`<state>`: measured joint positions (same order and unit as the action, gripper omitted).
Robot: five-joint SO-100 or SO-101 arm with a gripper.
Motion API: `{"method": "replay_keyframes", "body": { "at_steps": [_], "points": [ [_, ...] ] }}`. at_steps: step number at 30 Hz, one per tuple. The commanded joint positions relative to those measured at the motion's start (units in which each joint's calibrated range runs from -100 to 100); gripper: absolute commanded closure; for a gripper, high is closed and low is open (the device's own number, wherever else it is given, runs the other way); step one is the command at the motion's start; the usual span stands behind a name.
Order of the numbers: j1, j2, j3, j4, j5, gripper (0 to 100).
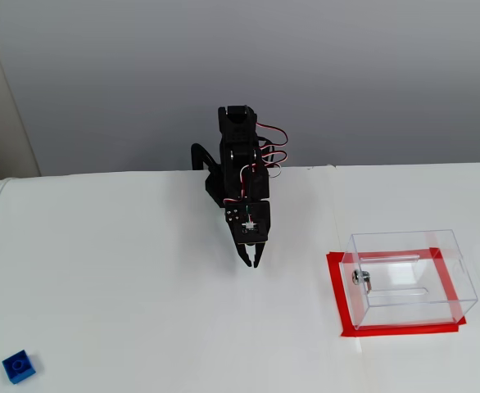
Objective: Pick the blue lego brick and place it into the transparent box
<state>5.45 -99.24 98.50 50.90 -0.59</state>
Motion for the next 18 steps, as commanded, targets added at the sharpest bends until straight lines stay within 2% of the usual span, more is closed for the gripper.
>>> {"method": "replay_keyframes", "body": {
  "at_steps": [1, 18],
  "points": [
    [-0.31, -0.51, 0.96, 0.19, 0.22, 99],
    [0.28, -0.51, 0.96, 0.01, -0.25, 99]
  ]
}}
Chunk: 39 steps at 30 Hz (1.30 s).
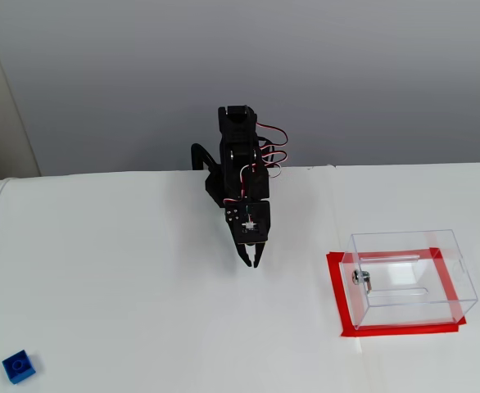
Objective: Pick the blue lego brick and place it into the transparent box
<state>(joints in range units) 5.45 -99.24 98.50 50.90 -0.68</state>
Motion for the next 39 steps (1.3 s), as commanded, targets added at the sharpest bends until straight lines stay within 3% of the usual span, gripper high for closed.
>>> {"method": "replay_keyframes", "body": {
  "at_steps": [1, 9, 31, 39],
  "points": [
    [0.43, -0.51, 0.96, -0.25, -0.15, 99],
    [7.75, -0.51, 0.96, -0.33, -0.15, 99],
    [44.87, -0.42, 0.96, -0.6, -0.2, 99],
    [56.99, -0.42, 0.96, -7.73, -0.2, 99]
  ]
}}
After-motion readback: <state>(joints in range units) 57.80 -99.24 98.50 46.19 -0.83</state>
